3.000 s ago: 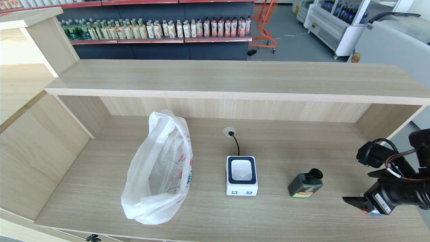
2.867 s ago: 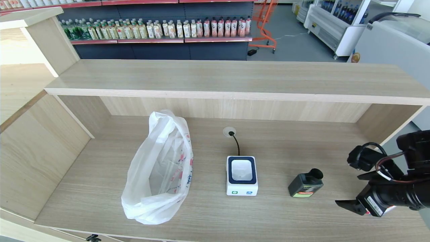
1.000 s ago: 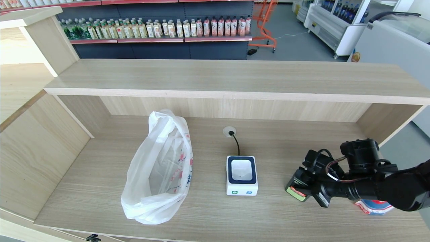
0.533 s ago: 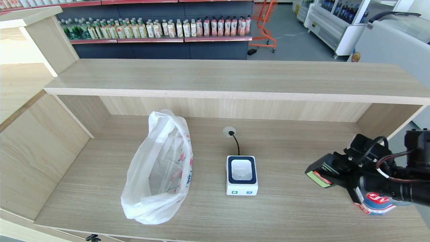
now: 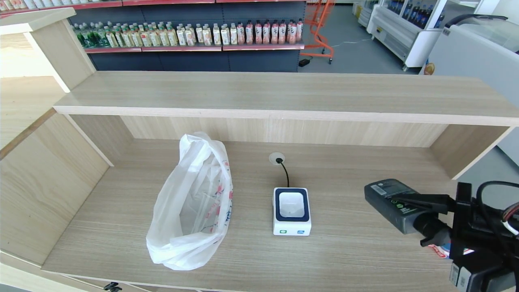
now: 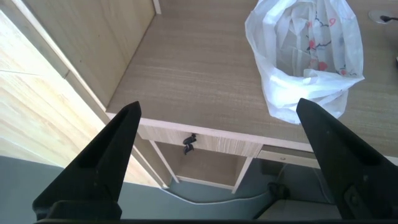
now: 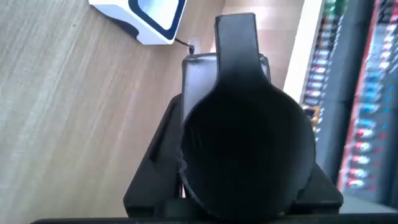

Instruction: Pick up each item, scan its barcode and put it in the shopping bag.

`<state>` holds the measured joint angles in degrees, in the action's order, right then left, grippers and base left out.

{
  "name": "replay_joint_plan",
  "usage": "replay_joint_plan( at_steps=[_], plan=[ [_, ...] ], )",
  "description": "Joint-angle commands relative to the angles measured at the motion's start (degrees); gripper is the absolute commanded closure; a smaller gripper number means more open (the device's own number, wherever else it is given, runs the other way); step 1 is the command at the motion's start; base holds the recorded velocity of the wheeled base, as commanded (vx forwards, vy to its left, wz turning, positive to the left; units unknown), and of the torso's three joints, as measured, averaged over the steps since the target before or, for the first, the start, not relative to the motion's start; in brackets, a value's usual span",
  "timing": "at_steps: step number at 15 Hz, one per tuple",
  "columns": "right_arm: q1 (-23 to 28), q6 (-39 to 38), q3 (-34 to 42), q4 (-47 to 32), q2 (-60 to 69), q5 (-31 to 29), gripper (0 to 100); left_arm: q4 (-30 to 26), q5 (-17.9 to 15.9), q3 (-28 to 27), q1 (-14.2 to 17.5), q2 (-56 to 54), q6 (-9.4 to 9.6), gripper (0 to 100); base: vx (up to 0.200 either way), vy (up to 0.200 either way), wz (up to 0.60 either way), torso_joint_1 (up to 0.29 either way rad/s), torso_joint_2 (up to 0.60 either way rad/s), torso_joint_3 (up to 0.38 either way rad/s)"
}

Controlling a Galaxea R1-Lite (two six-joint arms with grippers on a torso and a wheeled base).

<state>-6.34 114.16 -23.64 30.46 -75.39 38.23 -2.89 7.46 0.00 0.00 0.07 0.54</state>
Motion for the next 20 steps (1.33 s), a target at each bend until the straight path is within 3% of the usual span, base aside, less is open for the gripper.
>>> replay_joint_plan(
  at_steps=[1, 3, 5, 6, 8, 15, 20],
  plan=[
    [-4.5, 22.9, 0.2, -0.8, -4.5, 5.5, 100, 0.0, 0.0, 0.0, 0.0, 0.0, -0.01, 0, 0.000, 0.000, 0.00, 0.000, 0.00, 0.000],
    [-9.9, 29.4, -0.3, -0.8, -8.1, 6.7, 100, 0.0, 0.0, 0.0, 0.0, 0.0, -0.01, 0, 0.000, 0.000, 0.00, 0.000, 0.00, 0.000],
    [-14.5, 30.0, -1.4, 0.6, -12.0, 7.8, 100, 0.0, 0.0, 0.0, 0.0, 0.0, -0.01, 0, 0.000, 0.000, 0.00, 0.000, 0.00, 0.000],
    [-18.9, 31.5, -3.1, 3.3, -14.8, 10.5, 100, 0.0, 0.0, 0.0, 0.0, 0.0, -0.01, 0, 0.000, 0.000, 0.00, 0.000, 0.00, 0.000],
    [-22.6, 32.3, -4.0, 9.2, -18.9, 14.7, 100, 0.0, 0.0, 0.0, 0.0, 0.0, -0.01, 0, 0.000, 0.000, 0.00, 0.000, 0.00, 0.000],
    [-22.4, 34.0, -4.1, 15.2, -22.6, 17.2, 100, 0.0, 0.0, 0.0, 0.0, 0.0, -0.01, 0, 0.000, 0.000, 0.00, 0.000, 0.00, 0.000],
    [-22.3, 35.2, -4.0, 15.2, -23.1, 17.2, 100, 0.0, 0.0, 0.0, 0.0, 0.0, -0.01, 0, 0.000, 0.000, 0.00, 0.000, 0.00, 0.000]
  ],
)
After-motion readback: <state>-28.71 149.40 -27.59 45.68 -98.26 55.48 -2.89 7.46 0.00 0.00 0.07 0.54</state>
